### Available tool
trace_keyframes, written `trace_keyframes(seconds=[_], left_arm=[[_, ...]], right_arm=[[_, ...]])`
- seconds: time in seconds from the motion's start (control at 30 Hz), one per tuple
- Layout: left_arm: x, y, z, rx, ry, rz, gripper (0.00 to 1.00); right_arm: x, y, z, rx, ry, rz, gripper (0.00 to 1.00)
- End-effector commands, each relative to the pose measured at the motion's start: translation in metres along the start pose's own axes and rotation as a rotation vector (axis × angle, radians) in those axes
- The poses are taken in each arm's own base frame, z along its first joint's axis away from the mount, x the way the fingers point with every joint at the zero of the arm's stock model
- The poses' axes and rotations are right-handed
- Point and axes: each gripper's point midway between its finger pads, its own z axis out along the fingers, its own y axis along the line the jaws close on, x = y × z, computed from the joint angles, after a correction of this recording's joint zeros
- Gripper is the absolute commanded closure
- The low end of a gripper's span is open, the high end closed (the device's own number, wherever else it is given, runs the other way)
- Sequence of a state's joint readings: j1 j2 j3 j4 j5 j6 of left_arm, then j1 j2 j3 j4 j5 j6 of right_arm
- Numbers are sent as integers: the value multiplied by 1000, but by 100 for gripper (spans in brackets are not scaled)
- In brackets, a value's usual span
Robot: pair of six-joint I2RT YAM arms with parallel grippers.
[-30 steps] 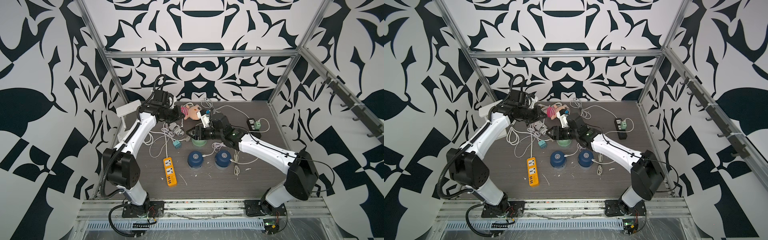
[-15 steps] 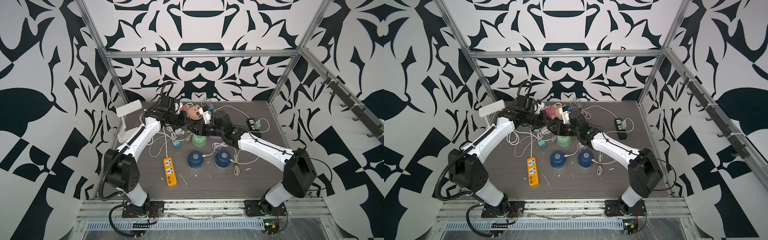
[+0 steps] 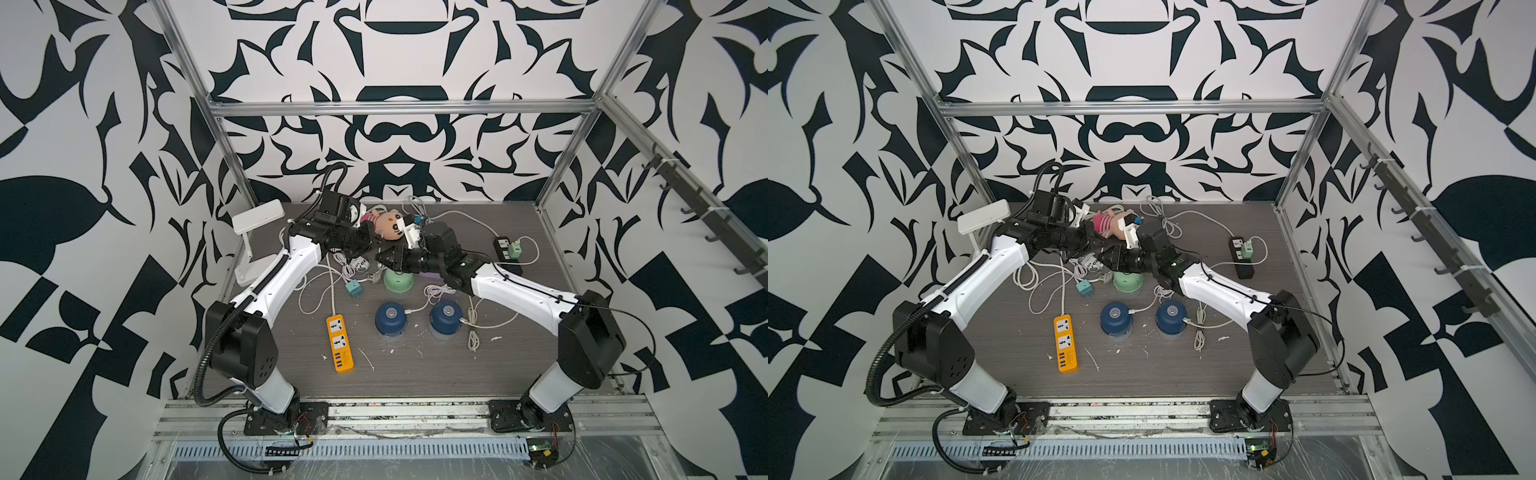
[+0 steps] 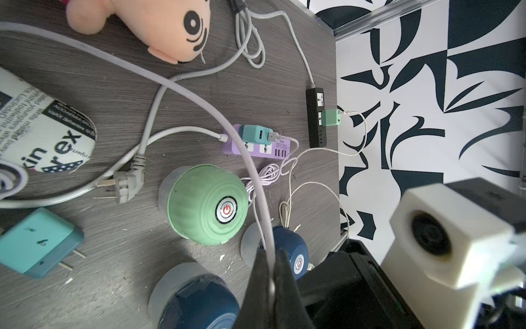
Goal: Charge the cordless meat grinders
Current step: Pick up the charging cable from the center of the board.
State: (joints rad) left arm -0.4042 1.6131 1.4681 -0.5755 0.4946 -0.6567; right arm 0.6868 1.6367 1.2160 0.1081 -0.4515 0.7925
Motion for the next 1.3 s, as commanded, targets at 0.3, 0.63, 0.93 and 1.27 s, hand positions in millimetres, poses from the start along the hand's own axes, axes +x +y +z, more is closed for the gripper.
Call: trace_keyframes(seconds=[0.3, 0.63, 0.93, 1.27], left_arm=[[14, -7, -8, 16, 9, 13, 100], [-11, 2, -65, -74, -212, 23, 25], [-4, -30, -100, 447, -432, -74, 46], [-14, -42, -108, 651, -488, -161, 47]], right_arm=[[-23, 23, -3, -87, -54, -22, 99], [-27, 30, -3, -129, -77, -11, 100], [-78, 52, -26, -365, -434, 84, 100], [-102, 76, -41, -524, -608, 108, 100]])
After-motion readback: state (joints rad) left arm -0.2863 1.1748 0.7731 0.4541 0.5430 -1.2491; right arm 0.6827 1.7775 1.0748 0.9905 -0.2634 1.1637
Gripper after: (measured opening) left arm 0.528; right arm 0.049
